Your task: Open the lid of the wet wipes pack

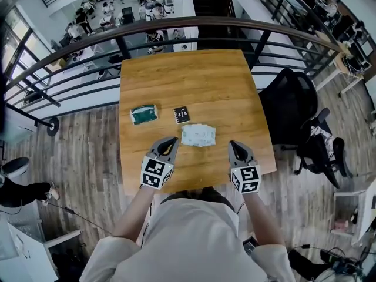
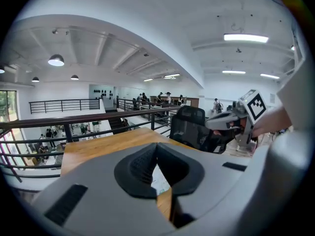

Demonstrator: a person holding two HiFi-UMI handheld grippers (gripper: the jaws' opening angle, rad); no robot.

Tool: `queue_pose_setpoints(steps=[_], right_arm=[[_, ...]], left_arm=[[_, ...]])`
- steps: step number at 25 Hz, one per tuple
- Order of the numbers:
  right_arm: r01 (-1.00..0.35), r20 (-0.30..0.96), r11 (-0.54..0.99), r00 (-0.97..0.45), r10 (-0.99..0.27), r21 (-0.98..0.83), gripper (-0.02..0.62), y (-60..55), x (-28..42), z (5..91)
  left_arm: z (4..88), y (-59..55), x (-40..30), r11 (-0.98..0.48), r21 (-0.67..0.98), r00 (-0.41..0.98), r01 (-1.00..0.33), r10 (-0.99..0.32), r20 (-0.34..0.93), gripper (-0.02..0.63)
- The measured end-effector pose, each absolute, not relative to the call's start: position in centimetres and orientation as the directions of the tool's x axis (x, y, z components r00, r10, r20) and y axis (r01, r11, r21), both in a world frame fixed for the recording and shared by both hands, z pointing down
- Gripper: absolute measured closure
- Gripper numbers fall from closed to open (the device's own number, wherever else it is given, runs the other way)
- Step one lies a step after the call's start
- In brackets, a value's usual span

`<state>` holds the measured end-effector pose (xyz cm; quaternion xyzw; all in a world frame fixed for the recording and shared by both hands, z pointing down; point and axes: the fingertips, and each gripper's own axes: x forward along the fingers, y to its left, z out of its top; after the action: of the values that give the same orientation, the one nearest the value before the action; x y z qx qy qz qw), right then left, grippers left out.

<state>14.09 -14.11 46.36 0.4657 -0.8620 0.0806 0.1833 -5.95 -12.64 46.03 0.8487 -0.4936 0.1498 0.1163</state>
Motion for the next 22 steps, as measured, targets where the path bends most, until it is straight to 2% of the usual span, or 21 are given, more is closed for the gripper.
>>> queue_pose_setpoints(steps=[10, 22], right_arm=[[-0.798, 0.318, 0.602, -0.567, -0.760, 0.013, 0.592, -13.9, 16.5, 43.2], [-0.776, 0.273, 0.629, -0.598, -0.753, 0.036, 0.594, -15.0, 17.3, 41.6]], left_arm=[[42.3, -10.6, -5.1, -0.401, 0.074, 0.405, -0.913, -0.875, 0.266, 0.612], [41.0, -11.0, -4.4, -0.362, 0.059, 0.366, -0.930, -0.900, 0.237, 0.612]])
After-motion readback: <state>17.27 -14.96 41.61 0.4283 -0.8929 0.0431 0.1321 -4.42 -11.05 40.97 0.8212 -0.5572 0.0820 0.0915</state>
